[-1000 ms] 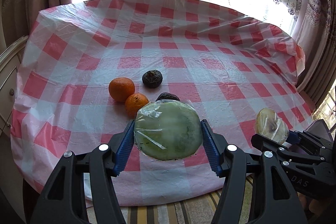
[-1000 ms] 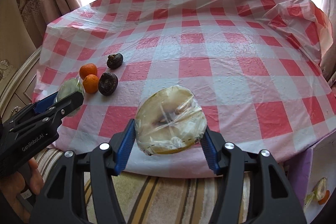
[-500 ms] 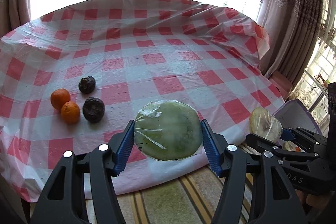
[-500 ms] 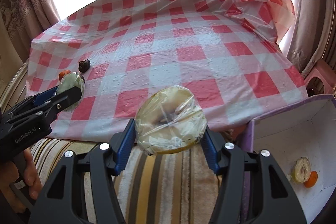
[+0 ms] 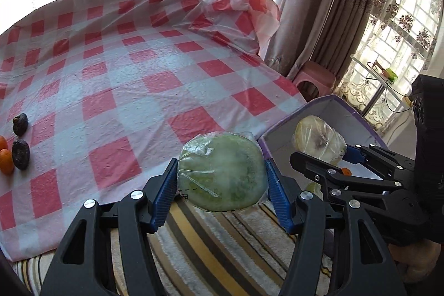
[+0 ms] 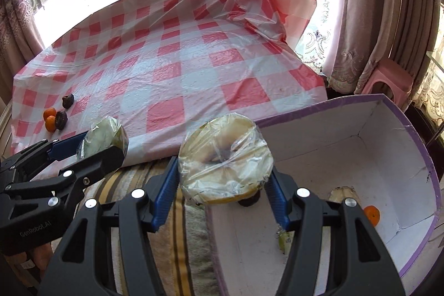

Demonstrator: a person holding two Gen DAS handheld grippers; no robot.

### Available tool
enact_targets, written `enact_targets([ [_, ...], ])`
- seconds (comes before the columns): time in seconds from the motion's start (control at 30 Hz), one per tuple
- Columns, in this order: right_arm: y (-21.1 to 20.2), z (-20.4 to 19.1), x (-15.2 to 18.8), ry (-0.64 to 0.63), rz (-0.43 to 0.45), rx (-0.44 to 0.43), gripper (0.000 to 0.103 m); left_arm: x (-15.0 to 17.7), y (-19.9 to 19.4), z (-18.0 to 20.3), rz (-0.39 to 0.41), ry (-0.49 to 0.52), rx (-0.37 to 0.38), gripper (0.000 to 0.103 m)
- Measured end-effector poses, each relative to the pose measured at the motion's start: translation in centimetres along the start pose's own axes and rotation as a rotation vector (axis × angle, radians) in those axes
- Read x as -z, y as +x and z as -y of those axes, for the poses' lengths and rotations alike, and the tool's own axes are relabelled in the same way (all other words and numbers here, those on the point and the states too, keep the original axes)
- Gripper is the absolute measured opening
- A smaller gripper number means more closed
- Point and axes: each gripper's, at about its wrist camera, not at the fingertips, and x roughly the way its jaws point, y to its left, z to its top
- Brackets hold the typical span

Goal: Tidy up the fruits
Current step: 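Carry the cabbage and pear half with both grippers over the white box, then open both grippers to drop the cabbage and pear half into the box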

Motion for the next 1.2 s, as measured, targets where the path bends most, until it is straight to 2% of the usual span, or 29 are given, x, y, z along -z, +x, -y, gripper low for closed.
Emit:
enact_targets([
  [0.33, -0.8, 6.7, 0.6, 0.091, 0.0, 0.132, 0.059, 0.0, 3.3, 5.9, -0.055, 0.096, 0.093, 0.059],
  [0.57, -0.6, 10.3, 1.3, 0.144, -0.015, 0.191, 0.059, 0.5, 6.2, 9.1, -0.134, 0.17, 0.125, 0.059],
  [0.9, 1.0, 12.2, 2.4, 0.164, -0.08, 0.238, 0.059, 2.2, 9.6, 12.8, -0.239, 0.331, 0.078, 0.059],
  [1.2, 1.9, 12.4, 2.7, 0.161, -0.112, 0.24, 0.06, 3.1, 9.7, 13.7, -0.23, 0.396, 0.03, 0.059],
])
